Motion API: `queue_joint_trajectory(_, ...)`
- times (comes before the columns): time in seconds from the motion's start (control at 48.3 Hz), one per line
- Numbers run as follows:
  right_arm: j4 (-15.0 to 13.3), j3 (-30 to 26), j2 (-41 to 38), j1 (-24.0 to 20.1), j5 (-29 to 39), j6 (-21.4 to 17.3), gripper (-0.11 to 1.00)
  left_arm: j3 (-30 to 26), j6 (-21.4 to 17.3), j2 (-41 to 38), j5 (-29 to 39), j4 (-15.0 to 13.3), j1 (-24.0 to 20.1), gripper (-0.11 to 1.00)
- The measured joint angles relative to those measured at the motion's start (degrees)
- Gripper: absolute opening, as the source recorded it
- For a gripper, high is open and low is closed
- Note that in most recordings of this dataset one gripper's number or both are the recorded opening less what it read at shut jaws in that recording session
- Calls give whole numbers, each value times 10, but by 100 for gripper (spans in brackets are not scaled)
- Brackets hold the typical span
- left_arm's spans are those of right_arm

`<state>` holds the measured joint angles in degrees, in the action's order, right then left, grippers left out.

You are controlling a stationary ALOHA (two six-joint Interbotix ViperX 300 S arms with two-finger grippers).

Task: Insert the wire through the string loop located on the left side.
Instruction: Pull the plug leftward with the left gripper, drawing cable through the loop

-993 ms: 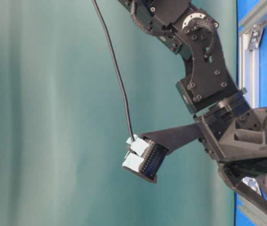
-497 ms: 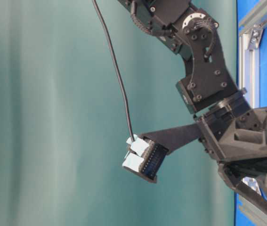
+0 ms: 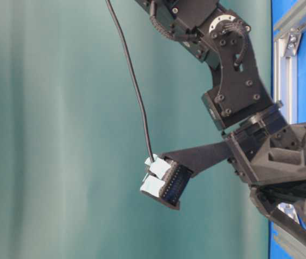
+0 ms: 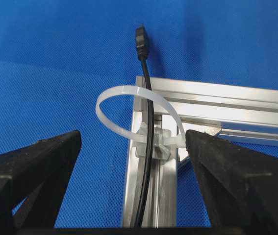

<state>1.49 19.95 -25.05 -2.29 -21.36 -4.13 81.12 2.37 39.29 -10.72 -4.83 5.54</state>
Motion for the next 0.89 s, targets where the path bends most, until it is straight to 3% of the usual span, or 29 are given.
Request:
queue_joint_trajectory(0.124,0,0,0,0,0,0,94,0,0,1,3,0,0,79)
queue_joint_trajectory(0.373,0,0,6,0,12,2,94,-4,0,21,4,0,-3,80)
queue_joint_trajectory(0.89,-2,1,120,11,94,4,94,-43,-1,120,24,0,-4,80)
